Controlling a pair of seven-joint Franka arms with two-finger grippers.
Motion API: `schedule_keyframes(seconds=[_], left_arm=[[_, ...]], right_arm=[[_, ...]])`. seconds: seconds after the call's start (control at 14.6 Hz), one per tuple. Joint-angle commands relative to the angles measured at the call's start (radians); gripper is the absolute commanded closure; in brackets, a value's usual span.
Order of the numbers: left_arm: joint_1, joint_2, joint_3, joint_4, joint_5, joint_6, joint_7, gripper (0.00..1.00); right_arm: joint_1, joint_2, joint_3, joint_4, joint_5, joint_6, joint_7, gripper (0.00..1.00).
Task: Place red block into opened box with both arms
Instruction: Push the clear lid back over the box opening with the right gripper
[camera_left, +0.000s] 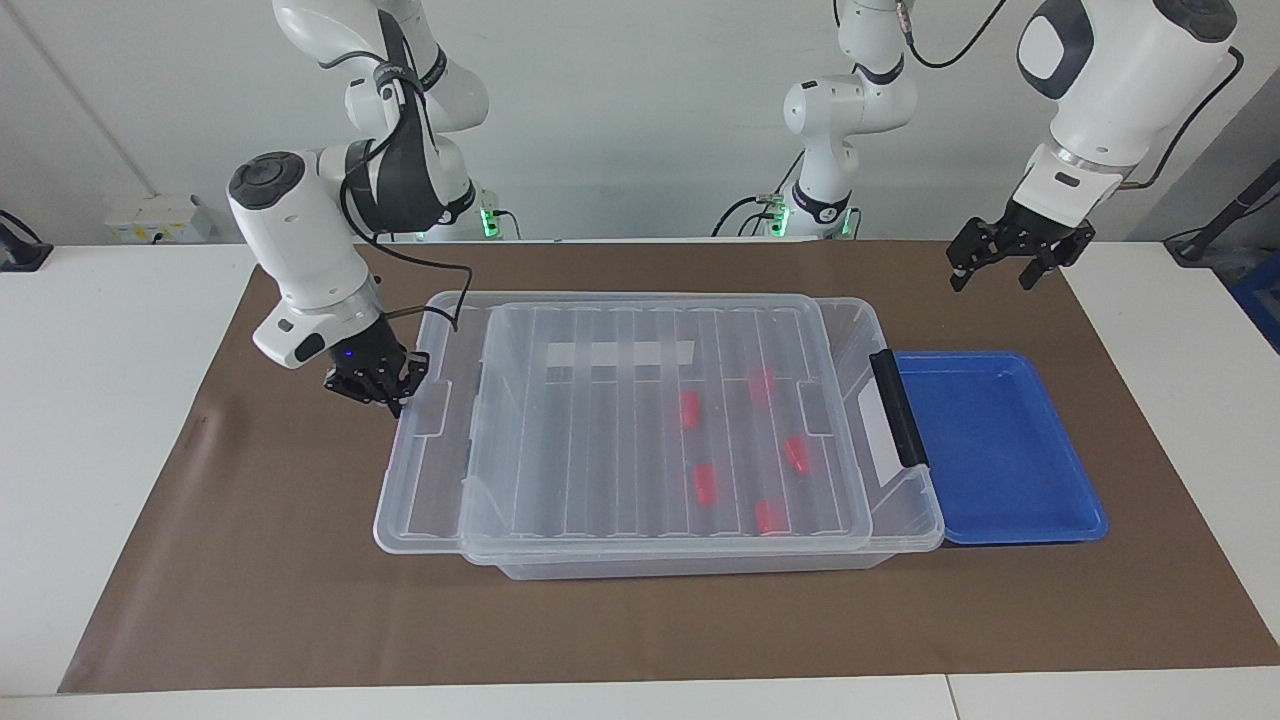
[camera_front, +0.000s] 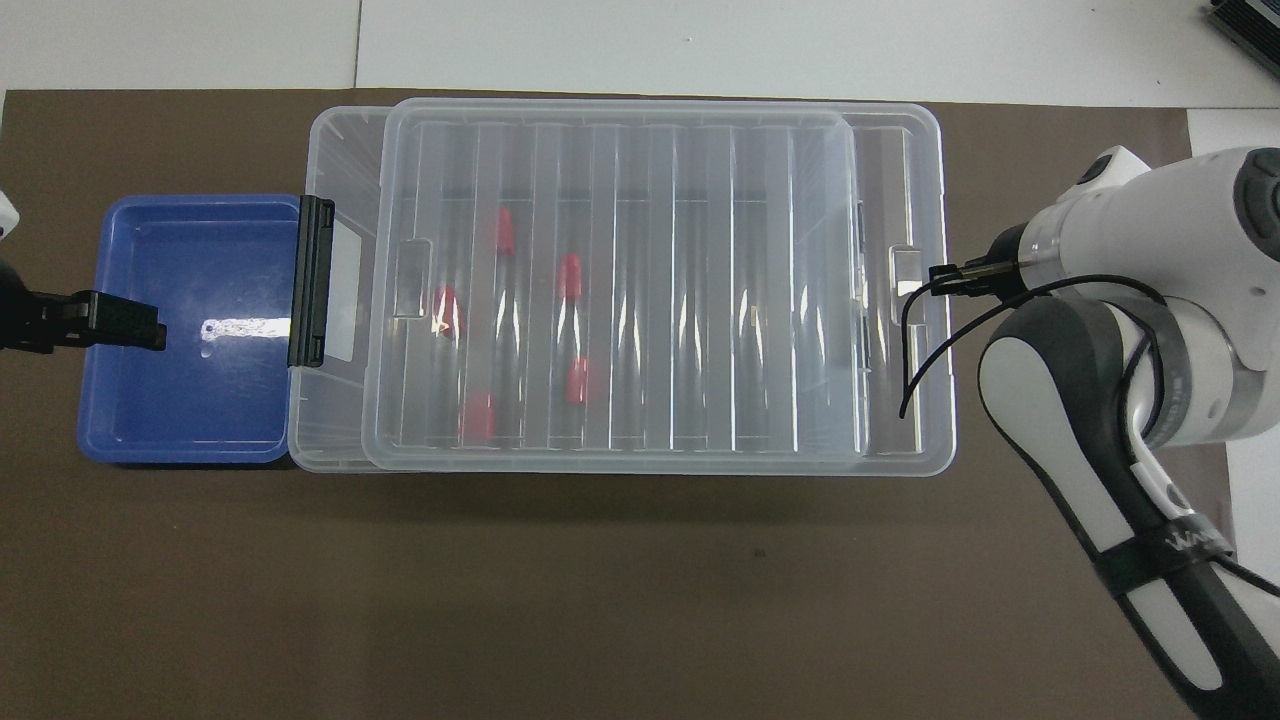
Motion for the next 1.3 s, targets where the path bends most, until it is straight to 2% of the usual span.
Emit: schedule_keyframes(seconds=[0.0, 0.62, 0.75, 1.03, 1.23], left_arm=[[-0.016, -0.021, 0.022, -0.017, -0.016, 0.009, 0.017, 0.0], [-0.023, -0.021, 0.022, -0.017, -0.015, 0.01, 0.009, 0.0], [-0.029, -0.021, 0.02, -0.016, -0.015, 0.012, 0.009, 0.0], [-0.023, -0.013, 0.017, -0.004, -0.013, 0.018, 0.009, 0.0], [-0.021, 0.002, 0.016, 0.044, -0.007, -0.008, 0.009, 0.0]], right_arm=[[0.013, 0.006, 0.003, -0.002, 0.027, 0.011, 0.023, 1.0], [0.047, 0.001, 0.003, -0.005, 0.03, -0.001, 0.057, 1.0], [0.048, 0.0, 0.003, -0.011, 0.08, -0.003, 0.054, 1.0], [0.047, -0.003, 0.003, -0.017, 0.097, -0.003, 0.048, 1.0], [0.047, -0.007, 0.003, -0.028, 0.114, -0.001, 0.045, 1.0]])
